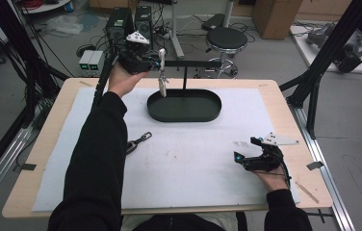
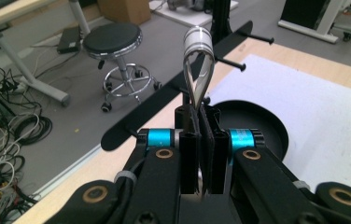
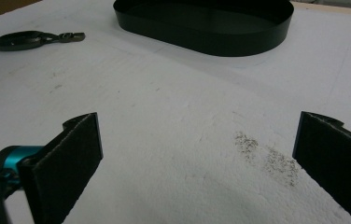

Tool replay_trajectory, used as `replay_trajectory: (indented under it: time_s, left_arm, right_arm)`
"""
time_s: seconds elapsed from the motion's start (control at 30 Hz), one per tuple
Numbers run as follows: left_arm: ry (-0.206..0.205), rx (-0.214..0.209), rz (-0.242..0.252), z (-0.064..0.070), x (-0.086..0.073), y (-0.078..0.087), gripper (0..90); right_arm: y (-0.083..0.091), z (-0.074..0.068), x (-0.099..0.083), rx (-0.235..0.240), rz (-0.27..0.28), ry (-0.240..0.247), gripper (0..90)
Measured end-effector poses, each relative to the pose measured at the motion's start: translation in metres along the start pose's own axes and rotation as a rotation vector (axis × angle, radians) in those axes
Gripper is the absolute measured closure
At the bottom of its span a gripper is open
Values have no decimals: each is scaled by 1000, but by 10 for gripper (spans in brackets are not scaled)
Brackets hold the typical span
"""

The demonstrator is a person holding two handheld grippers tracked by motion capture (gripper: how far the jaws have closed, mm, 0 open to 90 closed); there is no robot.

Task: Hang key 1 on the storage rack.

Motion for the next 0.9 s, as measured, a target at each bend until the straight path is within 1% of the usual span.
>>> replay_trajectory:
  time_s: [0.03,0.13,0.2,0.23,0.43,0.53,0.57,0.63,0.67,0.7,0.83,0.9]
  left_arm:
    - [0,2,5,-1,1,0,868]
    - [16,7,32,-3,5,-2,868]
    - [17,10,35,-3,6,-2,868]
    - [22,16,45,-4,7,-2,868]
    - [29,34,61,-7,8,2,868]
    - [45,42,87,-11,9,5,868]
    - [45,43,86,-12,9,6,868]
    - [53,49,100,-15,9,6,867]
    - [50,47,101,-16,9,6,867]
    - [55,49,112,-17,9,5,868]
    - [66,53,111,-20,8,1,867]
    - [61,55,104,-21,10,-1,867]
  right_arm:
    - [0,0,0,0,-1,0,7]
    - [0,0,0,-1,-1,-2,7]
    - [0,0,0,0,-1,-2,7]
    - [0,0,0,1,-1,-1,7]
    - [1,1,-1,-2,-2,1,7]
    - [1,0,-1,0,-6,-2,7]
    - [1,0,-1,1,-7,-4,7]
    - [1,0,-1,2,-6,-5,7]
    - [1,0,-1,0,-7,-4,7]
    - [0,0,-1,0,-6,-6,7]
    - [0,1,-1,-3,-12,-3,7]
    - [-1,1,-1,-4,-13,-1,7]
Point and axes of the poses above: each handheld gripper's, and its own axes: y roughly backward along the jaws, x roughly out of its top, z roughly to its right, the point moved 3 cm from there along -y, roughly forward along the jaws, and after that the axes turned 10 degrees about -y, right-handed, at the moved point
